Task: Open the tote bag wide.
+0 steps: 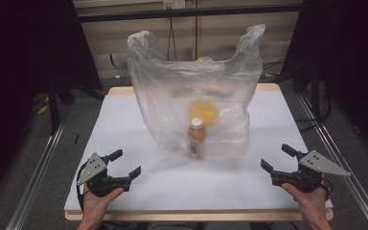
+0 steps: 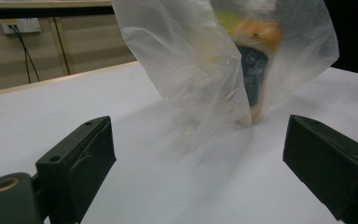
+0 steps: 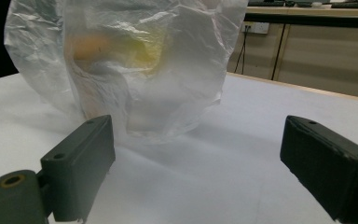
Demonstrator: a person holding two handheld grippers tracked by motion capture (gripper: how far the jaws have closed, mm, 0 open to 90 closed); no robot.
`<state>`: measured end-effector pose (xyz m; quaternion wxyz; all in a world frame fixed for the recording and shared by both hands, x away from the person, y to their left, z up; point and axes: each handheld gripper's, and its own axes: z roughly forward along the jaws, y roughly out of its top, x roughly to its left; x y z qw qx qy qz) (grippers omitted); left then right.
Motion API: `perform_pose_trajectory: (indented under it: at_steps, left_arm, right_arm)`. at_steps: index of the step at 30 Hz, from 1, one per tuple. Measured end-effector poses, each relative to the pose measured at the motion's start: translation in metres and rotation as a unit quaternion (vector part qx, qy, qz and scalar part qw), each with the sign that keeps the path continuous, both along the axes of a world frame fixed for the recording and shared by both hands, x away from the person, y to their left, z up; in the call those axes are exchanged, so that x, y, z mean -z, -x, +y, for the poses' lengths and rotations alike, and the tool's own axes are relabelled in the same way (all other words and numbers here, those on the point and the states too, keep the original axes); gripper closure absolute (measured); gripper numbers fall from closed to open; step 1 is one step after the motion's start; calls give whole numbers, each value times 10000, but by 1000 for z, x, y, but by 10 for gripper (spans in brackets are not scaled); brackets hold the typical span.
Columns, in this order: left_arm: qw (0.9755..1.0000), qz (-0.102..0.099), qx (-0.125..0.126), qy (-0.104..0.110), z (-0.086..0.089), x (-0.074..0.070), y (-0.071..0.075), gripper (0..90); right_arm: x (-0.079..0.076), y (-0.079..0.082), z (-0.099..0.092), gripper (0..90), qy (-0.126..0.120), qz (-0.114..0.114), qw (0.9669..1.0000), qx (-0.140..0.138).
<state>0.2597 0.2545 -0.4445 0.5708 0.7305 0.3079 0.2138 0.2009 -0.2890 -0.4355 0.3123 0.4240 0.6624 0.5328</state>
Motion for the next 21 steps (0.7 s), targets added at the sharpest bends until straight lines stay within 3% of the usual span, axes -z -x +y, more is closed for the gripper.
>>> perform_pose_trajectory:
  at_steps: [9,10,13,14,16,17,19,21]
  left_arm:
    - [10000,-6,-43,-83,1,0,-1,89]
    - [10000,9,-76,15,-1,1,-1,90]
    - [10000,60,-4,45,-2,1,-3,95]
    - [9999,40,33,-136,-1,0,-3,96]
    - [9999,33,31,-156,-2,0,-4,101]
    - [10000,85,19,-37,-4,0,-3,116]
    - [9998,160,41,-92,-5,-1,-5,134]
    - [9994,314,142,-49,-9,-2,-7,220]
  right_arm:
    - [1,-3,0,105,-14,60,10000,-30]
    - [1,-3,0,107,-3,84,10000,-47]
    - [2,-5,2,110,-17,137,9999,-44]
    - [2,-5,2,114,-24,193,9998,-49]
    - [3,-6,3,117,-2,206,9998,-35]
    - [3,-7,3,129,9,232,9997,-61]
    - [3,-8,4,167,-19,262,9996,-102]
    - [1,-9,5,239,-4,276,9994,-208]
